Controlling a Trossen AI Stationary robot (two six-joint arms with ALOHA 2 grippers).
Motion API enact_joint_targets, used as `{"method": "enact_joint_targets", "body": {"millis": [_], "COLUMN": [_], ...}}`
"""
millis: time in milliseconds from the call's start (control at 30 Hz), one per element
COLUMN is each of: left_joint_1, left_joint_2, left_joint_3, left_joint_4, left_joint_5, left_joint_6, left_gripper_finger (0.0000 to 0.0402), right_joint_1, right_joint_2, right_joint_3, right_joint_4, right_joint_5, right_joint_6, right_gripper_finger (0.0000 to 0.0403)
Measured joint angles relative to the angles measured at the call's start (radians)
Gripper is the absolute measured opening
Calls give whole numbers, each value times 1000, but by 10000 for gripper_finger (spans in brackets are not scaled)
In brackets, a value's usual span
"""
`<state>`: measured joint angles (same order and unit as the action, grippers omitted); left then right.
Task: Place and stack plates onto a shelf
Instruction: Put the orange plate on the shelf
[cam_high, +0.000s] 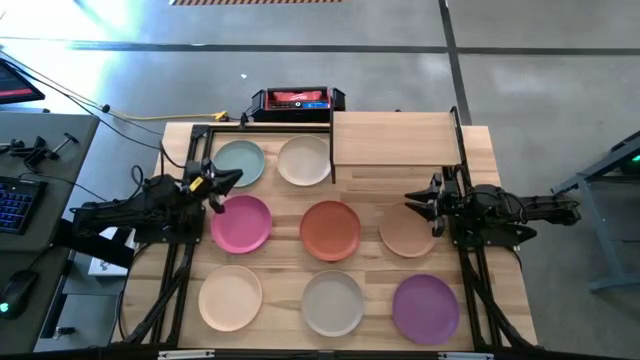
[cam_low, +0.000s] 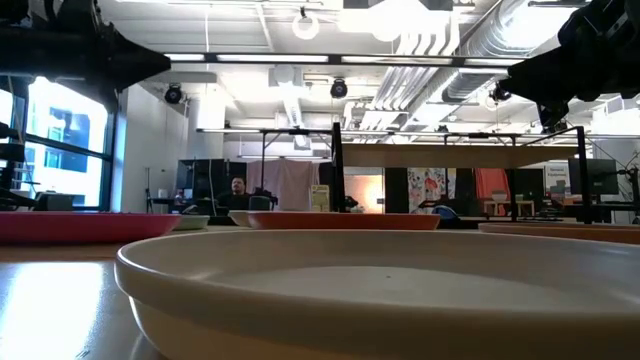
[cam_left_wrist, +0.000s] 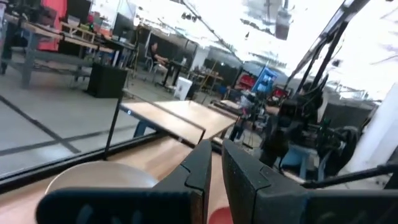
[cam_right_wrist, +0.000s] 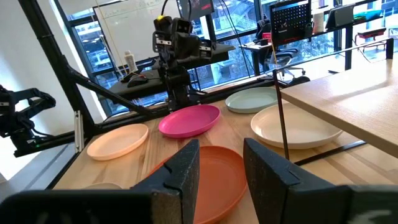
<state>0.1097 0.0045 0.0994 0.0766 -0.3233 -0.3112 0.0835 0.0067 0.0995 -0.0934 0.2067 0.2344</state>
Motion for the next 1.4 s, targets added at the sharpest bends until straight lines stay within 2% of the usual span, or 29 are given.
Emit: {"method": "enact_joint_targets", "body": {"millis": [233,767,900,1033,1167,1400], "left_joint_1": [0,0,0,0,0,0], "left_joint_2": [0,0,4,29,77,231], "left_joint_3": [0,0,-1,0,46,209], "left_joint_4": [90,151,258,383,388,329], "left_joint_5": [-7,-47,-52,-57,-60,-40], "left_joint_6": [0,-97,-124,-81,-69,-28], "left_gripper_finger": [28,28,28,28,28,28], "right_joint_1": [0,0,0,0,0,0], "right_joint_2": [0,1,1,1,0,27], "right_joint_3": [0,0,0,0,8,125], "right_joint_4": [0,31,149,329,450,442], "right_joint_5": [16,31,29,27,19,9], "right_joint_6": [-7,-7,40,-22,-84,-137], "right_gripper_finger": [108,108,108,108,108,108]}}
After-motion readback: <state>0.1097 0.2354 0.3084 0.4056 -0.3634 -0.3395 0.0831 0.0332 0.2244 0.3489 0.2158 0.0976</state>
